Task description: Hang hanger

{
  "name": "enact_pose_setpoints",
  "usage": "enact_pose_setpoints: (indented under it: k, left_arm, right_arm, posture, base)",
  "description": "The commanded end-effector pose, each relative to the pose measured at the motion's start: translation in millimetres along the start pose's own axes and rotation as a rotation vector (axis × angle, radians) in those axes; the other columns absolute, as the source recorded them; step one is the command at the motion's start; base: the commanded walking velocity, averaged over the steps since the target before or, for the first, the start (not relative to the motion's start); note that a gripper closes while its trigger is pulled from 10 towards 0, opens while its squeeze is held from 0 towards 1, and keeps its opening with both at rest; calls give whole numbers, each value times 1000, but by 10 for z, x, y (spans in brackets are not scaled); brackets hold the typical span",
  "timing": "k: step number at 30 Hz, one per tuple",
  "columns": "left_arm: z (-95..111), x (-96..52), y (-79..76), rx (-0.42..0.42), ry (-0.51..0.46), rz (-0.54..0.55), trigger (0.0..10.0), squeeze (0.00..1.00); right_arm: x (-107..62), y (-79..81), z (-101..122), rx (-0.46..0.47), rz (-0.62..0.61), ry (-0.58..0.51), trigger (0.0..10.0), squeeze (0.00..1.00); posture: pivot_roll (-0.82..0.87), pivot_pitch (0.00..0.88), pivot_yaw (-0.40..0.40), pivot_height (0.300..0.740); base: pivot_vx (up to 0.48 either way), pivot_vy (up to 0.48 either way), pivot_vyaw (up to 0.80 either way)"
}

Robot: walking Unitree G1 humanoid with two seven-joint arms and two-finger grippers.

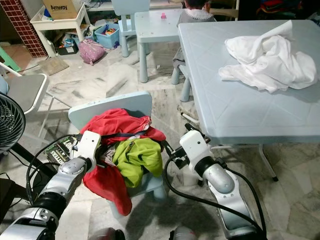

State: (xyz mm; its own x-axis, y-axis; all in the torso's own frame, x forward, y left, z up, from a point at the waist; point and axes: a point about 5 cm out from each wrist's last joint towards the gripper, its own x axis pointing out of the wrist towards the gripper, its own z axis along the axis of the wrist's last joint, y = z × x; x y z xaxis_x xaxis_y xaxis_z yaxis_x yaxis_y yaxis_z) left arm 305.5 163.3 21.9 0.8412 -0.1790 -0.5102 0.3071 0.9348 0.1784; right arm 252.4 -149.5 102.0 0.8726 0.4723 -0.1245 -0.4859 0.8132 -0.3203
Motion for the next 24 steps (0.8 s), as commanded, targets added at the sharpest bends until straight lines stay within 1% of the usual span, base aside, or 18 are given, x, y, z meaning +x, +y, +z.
enact_pose_setpoints:
  k: [1, 4, 7, 8, 9, 10, 11, 12, 13, 15, 18, 21, 24]
  left_arm:
    - [56, 13, 12, 42, -9, -7, 10000, 1000]
    - [115, 19, -4, 44, -29, -17, 10000, 1000]
    - [193, 8, -62, 31, -57, -43, 10000, 1000]
    - [191, -4, -104, 32, -52, -59, 10000, 1000]
    - [191, -4, -104, 32, -52, -59, 10000, 1000]
    - [168, -31, -173, 46, -41, -88, 10000, 1000]
    - [158, -42, -196, 50, -37, -97, 10000, 1000]
    - [116, -73, -252, 50, -15, -115, 10000, 1000]
    - [102, -85, -266, 48, -7, -119, 10000, 1000]
    - [48, -123, -286, 53, 21, -111, 10000, 1000]
    - [7, -167, -287, 47, 47, -70, 10000, 1000]
    - [-11, -199, -295, 12, 60, -43, 10000, 1000]
    - [-29, -212, -319, 18, 78, -49, 10000, 1000]
  right_arm:
    - [6, -11, 8, -9, 3, -3, 10000, 0]
    - [7, -15, 6, -10, -1, -2, 10000, 0]
    - [9, -10, 1, -7, -2, -2, 10000, 0]
    - [13, 0, 3, -6, 0, -3, 10000, 0]
    - [13, 0, 3, -6, 0, -3, 10000, 0]
    - [15, 5, 5, -6, 2, -4, 10000, 0]
    - [16, 6, 5, -5, 3, -4, 10000, 0]
    - [17, 5, 4, -5, 4, -4, 10000, 0]
    - [20, 5, 3, -5, 4, -4, 10000, 0]
    - [29, 1, 4, -4, 6, -4, 10000, 0]
    - [32, -5, 4, -5, 7, -4, 10000, 0]
    - [41, -4, -7, -6, 9, -1, 10000, 0]
    - [41, 4, -12, -8, 13, -1, 10000, 0]
  posture:
    - [-116, 45, 12, 740]
    - [-123, 42, 15, 740]
    - [-118, 44, 16, 740]
    - [-118, 44, 16, 740]
    - [-118, 44, 16, 740]
    - [-118, 44, 16, 740]
    - [-118, 44, 16, 740]
    - [-118, 44, 16, 740]
    - [-107, 46, 17, 740]
    - [-107, 46, 17, 740]
    - [-107, 46, 17, 740]
    - [-98, 44, 19, 740]
    - [-97, 43, 18, 740]
  base:
    - [0, 0, 0]
    - [0, 0, 0]
    - [0, 0, 0]
    - [0, 0, 0]
    - [0, 0, 0]
    - [0, 0, 0]
    - [0, 0, 0]
    - [0, 0, 0]
    - [0, 0, 0]
    - [0, 0, 0]
    - [0, 0, 0]
    - [0, 0, 0]
    - [0, 0, 0]
